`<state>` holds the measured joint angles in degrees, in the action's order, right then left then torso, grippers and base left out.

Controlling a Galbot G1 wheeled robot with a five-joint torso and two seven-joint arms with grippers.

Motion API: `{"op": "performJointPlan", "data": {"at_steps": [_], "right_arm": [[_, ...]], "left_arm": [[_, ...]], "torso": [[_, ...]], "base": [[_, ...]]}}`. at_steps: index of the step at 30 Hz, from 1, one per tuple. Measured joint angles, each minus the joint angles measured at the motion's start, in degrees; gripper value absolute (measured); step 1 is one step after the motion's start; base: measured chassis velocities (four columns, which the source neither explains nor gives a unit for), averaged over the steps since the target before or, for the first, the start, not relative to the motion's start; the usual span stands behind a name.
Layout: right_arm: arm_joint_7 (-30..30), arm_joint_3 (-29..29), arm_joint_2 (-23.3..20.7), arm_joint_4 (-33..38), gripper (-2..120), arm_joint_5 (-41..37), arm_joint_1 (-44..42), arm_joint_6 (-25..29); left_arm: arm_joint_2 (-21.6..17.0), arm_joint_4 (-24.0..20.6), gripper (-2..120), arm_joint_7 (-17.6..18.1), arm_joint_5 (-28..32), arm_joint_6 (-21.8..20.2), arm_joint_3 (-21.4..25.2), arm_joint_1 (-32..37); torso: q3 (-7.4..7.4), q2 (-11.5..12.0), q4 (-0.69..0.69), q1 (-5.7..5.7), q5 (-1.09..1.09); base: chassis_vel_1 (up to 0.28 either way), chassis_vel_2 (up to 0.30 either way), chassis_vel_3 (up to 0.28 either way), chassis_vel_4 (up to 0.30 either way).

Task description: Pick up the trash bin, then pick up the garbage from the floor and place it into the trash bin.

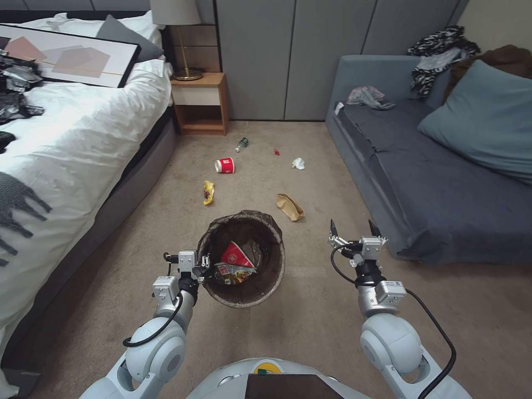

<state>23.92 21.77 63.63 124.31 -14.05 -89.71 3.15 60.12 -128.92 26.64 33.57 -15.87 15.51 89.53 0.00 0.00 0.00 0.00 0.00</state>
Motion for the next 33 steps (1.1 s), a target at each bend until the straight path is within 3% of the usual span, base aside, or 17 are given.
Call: {"op": "performJointPlan", "data": {"at_steps": [33], "right_arm": [[2.24, 0.64, 3.34, 0.34, 100, 1.79, -1.06, -1.07]], "left_arm": [[0.03, -0.13, 2, -0.43, -1.75, 0.39, -0.02, 0.39]], "torso": [[0.0, 0.0, 0.01, 0.0, 0.0]], "base": [[0.0, 0.0, 0.0, 0.0]]}}
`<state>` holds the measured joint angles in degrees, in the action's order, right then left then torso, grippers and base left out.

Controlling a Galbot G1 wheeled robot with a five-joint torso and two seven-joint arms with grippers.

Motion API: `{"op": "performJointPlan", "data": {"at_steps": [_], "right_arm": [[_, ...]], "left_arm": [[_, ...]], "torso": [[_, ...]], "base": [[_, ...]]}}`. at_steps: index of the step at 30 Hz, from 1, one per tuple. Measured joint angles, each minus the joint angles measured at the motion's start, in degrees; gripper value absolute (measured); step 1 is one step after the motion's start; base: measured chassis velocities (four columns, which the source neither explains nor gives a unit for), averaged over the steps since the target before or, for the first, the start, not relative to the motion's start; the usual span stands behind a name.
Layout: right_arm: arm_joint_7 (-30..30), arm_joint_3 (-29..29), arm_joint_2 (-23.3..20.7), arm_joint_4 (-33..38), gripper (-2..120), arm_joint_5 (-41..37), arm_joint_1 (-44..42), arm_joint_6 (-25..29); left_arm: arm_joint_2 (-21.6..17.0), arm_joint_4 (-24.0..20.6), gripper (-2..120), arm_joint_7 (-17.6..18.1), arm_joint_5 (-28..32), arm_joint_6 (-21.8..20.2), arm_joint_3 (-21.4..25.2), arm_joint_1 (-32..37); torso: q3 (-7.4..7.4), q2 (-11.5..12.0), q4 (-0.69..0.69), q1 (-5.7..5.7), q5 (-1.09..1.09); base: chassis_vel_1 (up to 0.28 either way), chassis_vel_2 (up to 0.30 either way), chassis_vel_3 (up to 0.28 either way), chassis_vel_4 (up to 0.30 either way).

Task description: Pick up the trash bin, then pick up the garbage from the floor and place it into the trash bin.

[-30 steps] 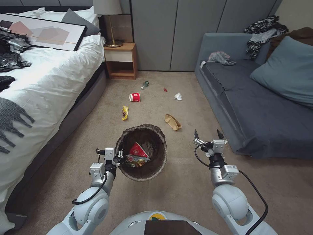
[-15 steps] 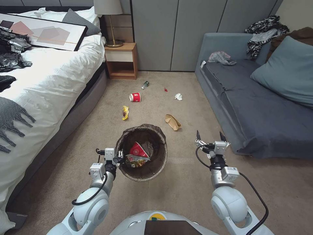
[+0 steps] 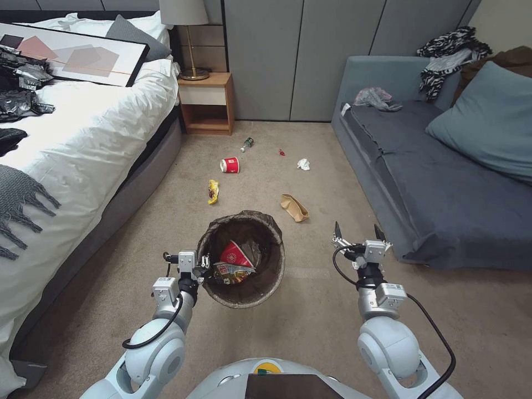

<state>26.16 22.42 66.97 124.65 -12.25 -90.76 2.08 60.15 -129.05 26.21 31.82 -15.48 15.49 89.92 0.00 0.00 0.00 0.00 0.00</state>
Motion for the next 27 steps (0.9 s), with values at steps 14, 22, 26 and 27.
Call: {"op": "performJointPlan", "data": {"at_steps": [14, 22, 26, 27], "right_arm": [[-0.02, -0.21, -0.2, -0.15, 100, -0.37, 0.52, -0.09], [-0.01, -0.34, -0.2, -0.14, 100, -0.44, 0.58, -0.13], [0.06, -0.39, 0.01, -0.1, 100, -0.36, 0.43, -0.13], [0.06, -0.39, 0.01, -0.1, 100, -0.36, 0.43, -0.13]], "left_arm": [[0.52, 0.12, 2, -0.13, -0.27, 0.03, 0.05, -0.07], [0.56, 0.14, 2, -0.17, -0.32, 0.08, 0.11, 0.01], [0.55, 0.1, 2, -0.2, -0.35, 0.09, 0.2, 0.13], [0.55, 0.1, 2, -0.2, -0.35, 0.09, 0.2, 0.13]], "torso": [[0.0, 0.0, 0.0, 0.0, 0.01], [-0.01, 0.0, 0.0, -0.01, 0.0], [0.0, 0.0, -0.01, 0.0, 0.01], [0.0, 0.0, -0.01, 0.0, 0.01]], "base": [[-0.119, 0.119, 0.119, -0.121], [-0.156, 0.168, 0.144, -0.159], [-0.143, 0.135, 0.14, -0.134], [-0.149, 0.146, 0.146, -0.129]]}}
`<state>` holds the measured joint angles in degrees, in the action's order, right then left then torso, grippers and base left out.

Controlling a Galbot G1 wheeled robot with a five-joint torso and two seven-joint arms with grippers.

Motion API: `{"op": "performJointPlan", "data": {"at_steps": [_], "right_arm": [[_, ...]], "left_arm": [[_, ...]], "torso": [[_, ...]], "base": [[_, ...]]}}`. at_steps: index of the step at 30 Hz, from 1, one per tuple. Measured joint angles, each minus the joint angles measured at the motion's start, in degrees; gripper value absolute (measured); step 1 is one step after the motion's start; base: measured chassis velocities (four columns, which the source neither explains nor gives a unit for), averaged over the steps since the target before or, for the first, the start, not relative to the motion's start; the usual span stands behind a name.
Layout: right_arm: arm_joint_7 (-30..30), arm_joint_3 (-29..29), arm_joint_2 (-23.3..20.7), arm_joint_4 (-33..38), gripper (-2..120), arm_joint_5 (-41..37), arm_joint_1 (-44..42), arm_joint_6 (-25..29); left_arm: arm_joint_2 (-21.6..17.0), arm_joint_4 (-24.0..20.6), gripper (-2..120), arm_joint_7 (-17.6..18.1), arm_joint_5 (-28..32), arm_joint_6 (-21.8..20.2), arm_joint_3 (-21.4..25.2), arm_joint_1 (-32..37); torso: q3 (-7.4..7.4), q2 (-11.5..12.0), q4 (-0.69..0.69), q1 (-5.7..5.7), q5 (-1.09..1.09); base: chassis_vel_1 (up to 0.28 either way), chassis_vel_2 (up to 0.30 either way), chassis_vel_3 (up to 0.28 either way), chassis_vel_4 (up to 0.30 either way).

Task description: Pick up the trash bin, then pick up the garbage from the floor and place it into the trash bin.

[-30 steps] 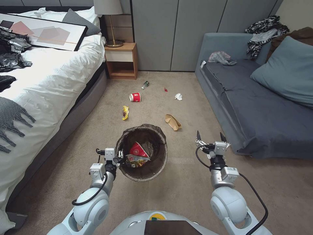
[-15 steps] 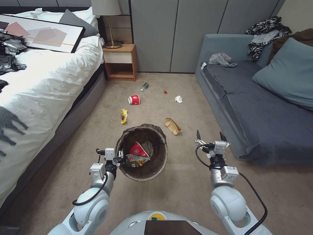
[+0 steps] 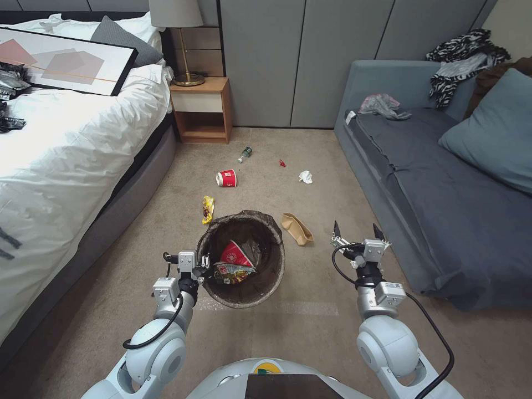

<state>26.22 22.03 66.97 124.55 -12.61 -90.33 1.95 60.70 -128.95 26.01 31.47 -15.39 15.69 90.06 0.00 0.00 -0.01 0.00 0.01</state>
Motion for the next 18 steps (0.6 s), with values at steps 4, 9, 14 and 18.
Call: {"op": "performJointPlan", "data": {"at_steps": [4, 9, 14, 18], "right_arm": [[0.07, 0.01, -0.04, 0.08, 100, 0.05, -0.03, -0.02], [0.11, 0.02, -0.1, 0.11, 100, 0.05, -0.04, -0.05], [0.15, 0.02, -0.11, 0.15, 100, 0.08, -0.05, -0.14], [0.16, -0.01, -0.11, 0.15, 100, 0.1, -0.06, -0.19]], "left_arm": [[0.01, -0.13, 2, -0.01, -0.06, 0.0, 0.02, 0.1], [0.03, -0.18, 2, -0.02, -0.13, 0.04, 0.06, 0.16], [0.06, -0.2, 2, -0.08, -0.21, 0.08, 0.09, 0.24], [0.07, -0.23, 2, -0.12, -0.25, 0.1, 0.11, 0.3]], "torso": [[0.0, 0.0, 0.01, 0.0, -0.01], [0.0, 0.0, 0.01, 0.0, -0.01], [0.0, 0.0, -0.01, 0.0, -0.01], [0.0, 0.0, 0.02, 0.0, 0.0]], "base": [[-0.142, 0.16, 0.147, -0.135], [-0.166, 0.157, 0.155, -0.141], [-0.153, 0.151, 0.155, -0.151], [-0.145, 0.156, 0.153, -0.143]]}}
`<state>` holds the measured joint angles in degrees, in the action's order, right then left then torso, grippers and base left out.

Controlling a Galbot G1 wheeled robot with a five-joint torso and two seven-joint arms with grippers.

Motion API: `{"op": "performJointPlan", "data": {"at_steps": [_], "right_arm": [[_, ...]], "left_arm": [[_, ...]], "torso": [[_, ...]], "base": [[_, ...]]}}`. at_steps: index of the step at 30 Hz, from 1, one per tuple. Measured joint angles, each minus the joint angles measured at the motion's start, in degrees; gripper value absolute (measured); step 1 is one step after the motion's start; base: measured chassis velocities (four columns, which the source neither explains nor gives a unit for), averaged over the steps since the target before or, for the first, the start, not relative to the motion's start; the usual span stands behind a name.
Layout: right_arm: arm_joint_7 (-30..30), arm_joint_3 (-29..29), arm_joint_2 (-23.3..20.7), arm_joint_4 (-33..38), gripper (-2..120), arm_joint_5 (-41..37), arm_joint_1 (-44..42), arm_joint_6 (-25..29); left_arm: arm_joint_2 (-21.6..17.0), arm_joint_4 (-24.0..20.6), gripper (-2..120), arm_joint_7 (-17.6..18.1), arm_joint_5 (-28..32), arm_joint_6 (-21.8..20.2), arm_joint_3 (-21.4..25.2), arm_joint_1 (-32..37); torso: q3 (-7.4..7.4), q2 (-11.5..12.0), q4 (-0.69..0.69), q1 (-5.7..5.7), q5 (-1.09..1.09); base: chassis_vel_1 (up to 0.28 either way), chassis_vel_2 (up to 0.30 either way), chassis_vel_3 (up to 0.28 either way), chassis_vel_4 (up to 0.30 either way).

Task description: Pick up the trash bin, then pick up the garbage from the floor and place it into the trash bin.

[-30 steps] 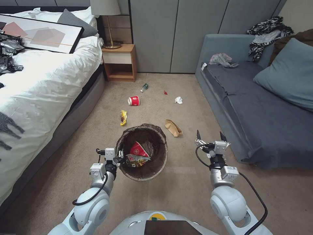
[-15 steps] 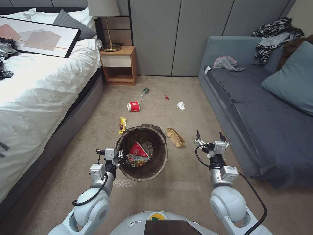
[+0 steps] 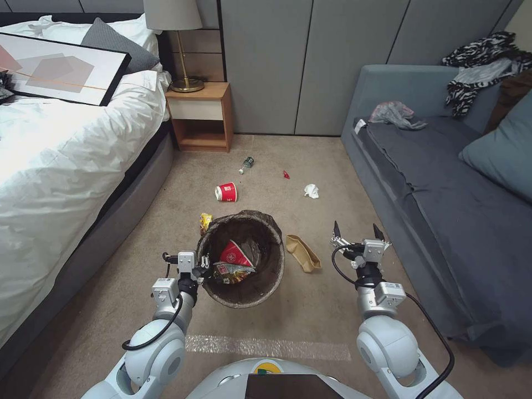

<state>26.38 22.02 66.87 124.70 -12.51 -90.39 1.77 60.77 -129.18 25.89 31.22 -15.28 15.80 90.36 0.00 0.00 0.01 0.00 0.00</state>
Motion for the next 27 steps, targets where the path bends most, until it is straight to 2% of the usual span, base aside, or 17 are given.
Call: {"op": "performJointPlan", "data": {"at_steps": [17, 27], "right_arm": [[0.91, -0.5, 0.27, -0.45, 100, 0.31, 0.69, -0.18], [0.59, -0.78, -2.53, -1.38, 100, -0.55, 1.36, 0.02]], "left_arm": [[-0.05, 0.01, 2, -0.03, -0.02, 0.05, -0.02, -0.09], [-0.62, -0.01, 2, 0.07, 0.13, 0.05, -0.07, -0.01]], "torso": [[0.0, 0.0, -0.01, 0.0, -0.01], [0.01, 0.0, -0.01, 0.0, 0.0]], "base": [[-0.139, 0.145, 0.134, -0.139], [-0.018, 0.014, 0.015, -0.017]]}}
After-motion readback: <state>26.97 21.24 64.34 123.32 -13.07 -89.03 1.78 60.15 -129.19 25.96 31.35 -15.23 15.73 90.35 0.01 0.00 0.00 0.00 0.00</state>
